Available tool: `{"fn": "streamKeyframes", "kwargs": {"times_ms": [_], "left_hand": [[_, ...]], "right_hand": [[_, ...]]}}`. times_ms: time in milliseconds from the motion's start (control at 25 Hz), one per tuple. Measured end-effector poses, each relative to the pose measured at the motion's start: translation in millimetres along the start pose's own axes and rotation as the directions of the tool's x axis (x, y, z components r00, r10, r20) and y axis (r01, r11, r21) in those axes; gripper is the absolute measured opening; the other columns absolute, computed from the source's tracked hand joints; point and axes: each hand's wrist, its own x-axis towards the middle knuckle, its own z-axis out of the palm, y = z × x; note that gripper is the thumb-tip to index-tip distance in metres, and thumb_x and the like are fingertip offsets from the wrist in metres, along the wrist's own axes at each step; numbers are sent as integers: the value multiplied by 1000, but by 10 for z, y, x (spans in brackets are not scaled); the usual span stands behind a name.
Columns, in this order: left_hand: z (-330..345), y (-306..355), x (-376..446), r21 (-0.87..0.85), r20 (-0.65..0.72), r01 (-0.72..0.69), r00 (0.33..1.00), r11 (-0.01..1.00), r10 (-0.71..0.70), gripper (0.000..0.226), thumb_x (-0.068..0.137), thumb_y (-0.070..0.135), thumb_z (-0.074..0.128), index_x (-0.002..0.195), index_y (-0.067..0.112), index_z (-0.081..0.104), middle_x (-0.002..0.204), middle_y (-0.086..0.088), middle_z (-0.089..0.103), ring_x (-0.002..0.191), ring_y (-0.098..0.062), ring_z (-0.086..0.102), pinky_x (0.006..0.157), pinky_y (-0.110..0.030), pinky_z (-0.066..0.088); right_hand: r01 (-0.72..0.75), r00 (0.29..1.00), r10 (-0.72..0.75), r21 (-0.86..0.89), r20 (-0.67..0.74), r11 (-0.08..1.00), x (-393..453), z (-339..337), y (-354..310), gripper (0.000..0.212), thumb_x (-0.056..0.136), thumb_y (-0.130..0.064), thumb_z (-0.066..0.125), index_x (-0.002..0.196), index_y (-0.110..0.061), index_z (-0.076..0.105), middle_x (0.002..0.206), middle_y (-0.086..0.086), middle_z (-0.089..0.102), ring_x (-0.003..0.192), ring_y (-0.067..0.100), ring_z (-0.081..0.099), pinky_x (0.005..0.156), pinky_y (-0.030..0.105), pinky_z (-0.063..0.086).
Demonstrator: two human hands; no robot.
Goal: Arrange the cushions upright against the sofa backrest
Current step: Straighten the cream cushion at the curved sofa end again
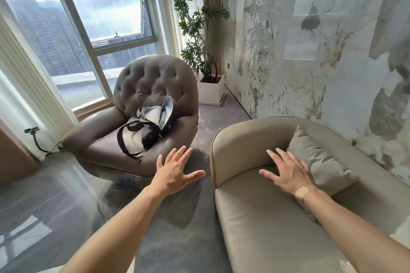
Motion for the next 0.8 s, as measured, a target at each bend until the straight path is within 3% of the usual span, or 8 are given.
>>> {"fn": "streamKeyframes", "kwargs": {"times_ms": [240, 480, 600, 800], "left_hand": [[137, -247, 1040, -20, 26, -47, 999, 999, 47, 115, 57, 99, 13, 155, 39, 10, 164, 13, 5, 151, -13, -1, 119, -52, -4], [137, -548, 2345, -57, 60, -194, 978, 979, 197, 119, 53, 102, 9, 154, 38, 12, 164, 12, 6, 151, -14, -1, 119, -54, -3], [129, -552, 3011, -57, 84, -306, 947, 950, 310, 118, 54, 101, 9, 154, 38, 12, 164, 10, 6, 151, -15, 0, 119, -55, -2], [294, -130, 3818, -62, 179, -478, 858, 876, 481, 103, 69, 92, 25, 155, 37, 10, 165, 8, 5, 151, -17, -1, 119, -55, -3]], "right_hand": [[-61, 998, 61, 16, 3, 998, 881, 214, -26, 80, 83, -78, 35, 153, -42, 18, 164, -8, 15, 150, 21, 13, 116, 51, 21], [-195, 981, 195, 34, -13, 980, 1707, 396, -275, 79, 85, -76, 38, 153, -41, 19, 164, -8, 15, 150, 21, 12, 116, 52, 20], [-273, 961, 275, 42, -43, 961, 1995, 416, -347, 80, 84, -78, 36, 153, -41, 20, 164, -7, 15, 150, 21, 13, 116, 52, 20], [-465, 881, 469, 68, -62, 882, 2038, 366, -86, 82, 82, -79, 36, 153, -40, 21, 163, -7, 16, 150, 21, 12, 117, 51, 21]]}}
